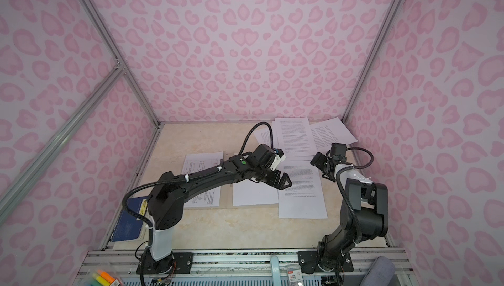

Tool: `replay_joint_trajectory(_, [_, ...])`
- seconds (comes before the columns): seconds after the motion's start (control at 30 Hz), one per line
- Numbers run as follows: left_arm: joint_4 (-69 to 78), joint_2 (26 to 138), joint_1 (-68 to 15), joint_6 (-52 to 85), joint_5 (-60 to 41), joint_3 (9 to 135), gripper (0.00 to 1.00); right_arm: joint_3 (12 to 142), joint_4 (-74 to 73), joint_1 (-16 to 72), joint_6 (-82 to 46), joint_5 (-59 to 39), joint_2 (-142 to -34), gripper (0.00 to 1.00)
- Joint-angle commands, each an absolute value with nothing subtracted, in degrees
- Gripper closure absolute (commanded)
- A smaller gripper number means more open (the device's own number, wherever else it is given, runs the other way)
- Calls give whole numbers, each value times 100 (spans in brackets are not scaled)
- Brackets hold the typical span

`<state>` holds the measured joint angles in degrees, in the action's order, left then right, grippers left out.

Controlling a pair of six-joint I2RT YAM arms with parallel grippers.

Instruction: Put the files into the folder

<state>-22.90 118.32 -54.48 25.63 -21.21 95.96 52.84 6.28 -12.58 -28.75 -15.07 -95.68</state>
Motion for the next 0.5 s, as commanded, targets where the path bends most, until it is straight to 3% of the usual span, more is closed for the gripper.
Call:
replay_joint_trajectory(0.0, [-2487,12487,-5590,2608,-2678,10208,0,5498,-143,-1385,-2945,-1864,-10053,9])
replay_joint_trajectory(0.47, [-2971,13912,-5696,2723,-3209,11234,0,6424,-722,-1494,-3196,-3534,-11490,10])
